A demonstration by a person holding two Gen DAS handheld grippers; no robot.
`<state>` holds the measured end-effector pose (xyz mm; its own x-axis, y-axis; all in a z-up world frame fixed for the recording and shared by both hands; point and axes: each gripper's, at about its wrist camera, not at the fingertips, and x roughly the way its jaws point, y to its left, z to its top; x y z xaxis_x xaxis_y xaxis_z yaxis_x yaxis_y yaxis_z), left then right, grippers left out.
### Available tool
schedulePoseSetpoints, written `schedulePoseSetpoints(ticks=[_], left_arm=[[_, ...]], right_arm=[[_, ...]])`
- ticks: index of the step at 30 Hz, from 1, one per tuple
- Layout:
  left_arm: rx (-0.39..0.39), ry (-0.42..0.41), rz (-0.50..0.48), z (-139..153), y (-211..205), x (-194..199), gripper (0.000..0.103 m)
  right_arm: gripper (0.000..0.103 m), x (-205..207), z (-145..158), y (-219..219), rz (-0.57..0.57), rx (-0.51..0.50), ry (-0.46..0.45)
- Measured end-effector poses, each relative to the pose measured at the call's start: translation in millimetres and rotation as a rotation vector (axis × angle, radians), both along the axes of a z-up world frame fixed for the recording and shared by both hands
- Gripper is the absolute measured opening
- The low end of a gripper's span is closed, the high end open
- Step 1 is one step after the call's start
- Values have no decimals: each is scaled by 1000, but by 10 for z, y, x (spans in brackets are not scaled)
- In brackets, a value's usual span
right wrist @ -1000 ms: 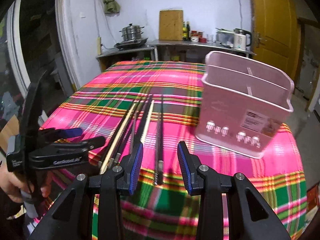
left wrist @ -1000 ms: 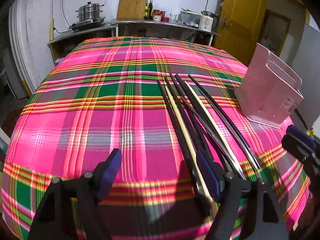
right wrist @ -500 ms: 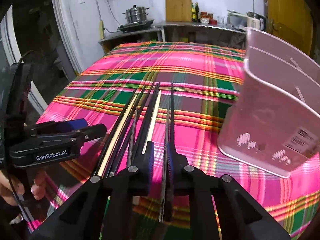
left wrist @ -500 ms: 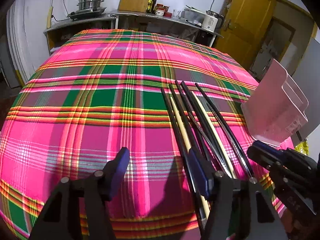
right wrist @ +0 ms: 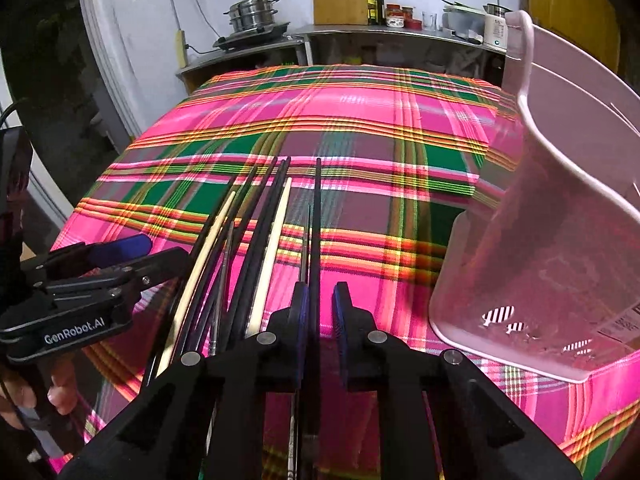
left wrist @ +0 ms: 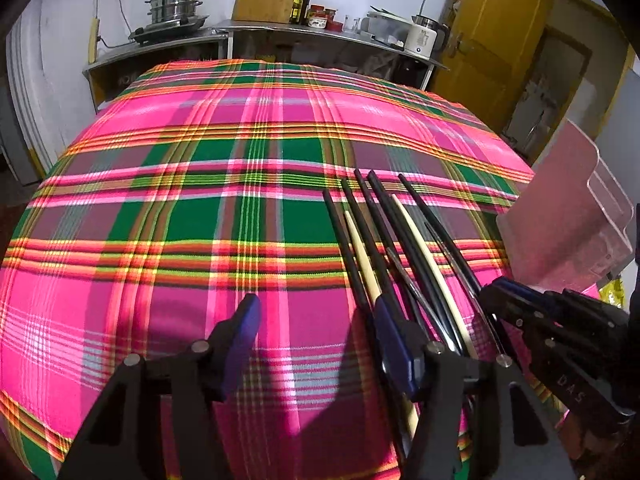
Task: Organize utensils
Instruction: 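Move the left tool toward the chopsticks while the right tool also approaches them, then close the left tool on a black chopstick while the right tool grasps another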
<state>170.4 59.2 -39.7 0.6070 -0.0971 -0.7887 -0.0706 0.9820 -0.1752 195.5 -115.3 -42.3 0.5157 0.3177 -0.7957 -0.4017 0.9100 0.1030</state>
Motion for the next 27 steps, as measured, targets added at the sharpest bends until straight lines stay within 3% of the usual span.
schedulePoseSetpoints(ticks=[4,15,16,18,20,27], left_arm=[[77,7,-20,-9,-96,41,63],[159,18,-10,-35,-178,63,63],[159,15,-14,-34,-180,61,60],[165,4,-27,-18,-178,41,34],[163,6,-38,-6,-150,25,18],[123,29,-61,7,17,-137,12]], right_arm=[[13,30,-13,32,4,-16,-4],[13,63,-60,48,4,-47,12],[11,65,-60,50,3,-46,13],[6,62,-59,50,5,-41,20],[6,55,-55,41,0,-33,30],[6,-100,-38,-45,2,9,95]])
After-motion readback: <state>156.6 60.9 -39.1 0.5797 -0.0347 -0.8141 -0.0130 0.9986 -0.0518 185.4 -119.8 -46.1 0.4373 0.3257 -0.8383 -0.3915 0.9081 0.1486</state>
